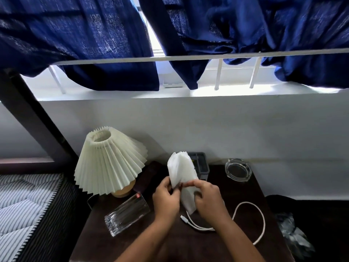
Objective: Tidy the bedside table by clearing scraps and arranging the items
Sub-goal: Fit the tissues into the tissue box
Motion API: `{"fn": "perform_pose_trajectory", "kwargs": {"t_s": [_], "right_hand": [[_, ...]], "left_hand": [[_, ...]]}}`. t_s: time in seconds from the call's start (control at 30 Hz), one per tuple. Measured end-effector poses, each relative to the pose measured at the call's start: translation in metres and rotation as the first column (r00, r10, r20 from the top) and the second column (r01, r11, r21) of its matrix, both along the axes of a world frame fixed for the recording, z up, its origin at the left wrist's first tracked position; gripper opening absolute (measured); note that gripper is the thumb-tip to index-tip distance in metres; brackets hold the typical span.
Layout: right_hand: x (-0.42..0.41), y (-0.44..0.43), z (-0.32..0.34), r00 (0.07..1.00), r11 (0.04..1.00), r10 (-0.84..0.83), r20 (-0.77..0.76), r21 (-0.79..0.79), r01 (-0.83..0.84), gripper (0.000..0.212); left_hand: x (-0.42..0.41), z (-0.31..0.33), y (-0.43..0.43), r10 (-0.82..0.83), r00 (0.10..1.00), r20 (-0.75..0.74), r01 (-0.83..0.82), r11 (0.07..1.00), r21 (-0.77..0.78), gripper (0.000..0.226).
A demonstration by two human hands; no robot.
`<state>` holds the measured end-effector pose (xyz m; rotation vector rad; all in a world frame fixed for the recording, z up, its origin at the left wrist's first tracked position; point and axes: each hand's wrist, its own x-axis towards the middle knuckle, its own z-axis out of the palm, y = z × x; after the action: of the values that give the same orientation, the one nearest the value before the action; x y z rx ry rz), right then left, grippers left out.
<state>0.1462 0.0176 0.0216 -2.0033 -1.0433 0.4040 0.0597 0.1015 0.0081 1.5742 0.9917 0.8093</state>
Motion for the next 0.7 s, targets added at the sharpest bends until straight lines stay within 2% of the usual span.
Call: {"fn": "perform_pose_trajectory", "kwargs": {"t_s": [0.13, 0.33, 0.6, 0.7], "right_hand": [[0.029, 0.019, 0.003, 0.995, 0.999, -0.046, 0.084, -0.023, 0.048, 0.038], [0.070, 0.056, 0.013, 0.975, 0.994, 0.099, 0.197, -0.070, -0.087, 0.057], [0.103, 0.068, -0.006, 0.978, 0.997, -0.072, 0.197, 0.012, 0.072, 0.059], [0.104, 0.062, -0.013, 0.977, 0.990, -0.136, 0.166, 0.051, 0.130, 0.064]], "left_hand": [[0.010, 0.008, 0.028, -0.087, 0.993, -0.076, 0.095, 0.990, 0.103, 0.018], [0.046, 0.017, 0.065, -0.065, 0.995, -0.079, 0.075, 0.988, 0.132, 0.022], [0.103, 0.007, 0.080, -0.165, 0.979, -0.115, 0.175, 0.981, 0.079, 0.015], [0.114, 0.002, 0.080, -0.234, 0.966, -0.111, 0.241, 0.969, 0.055, 0.022]]}}
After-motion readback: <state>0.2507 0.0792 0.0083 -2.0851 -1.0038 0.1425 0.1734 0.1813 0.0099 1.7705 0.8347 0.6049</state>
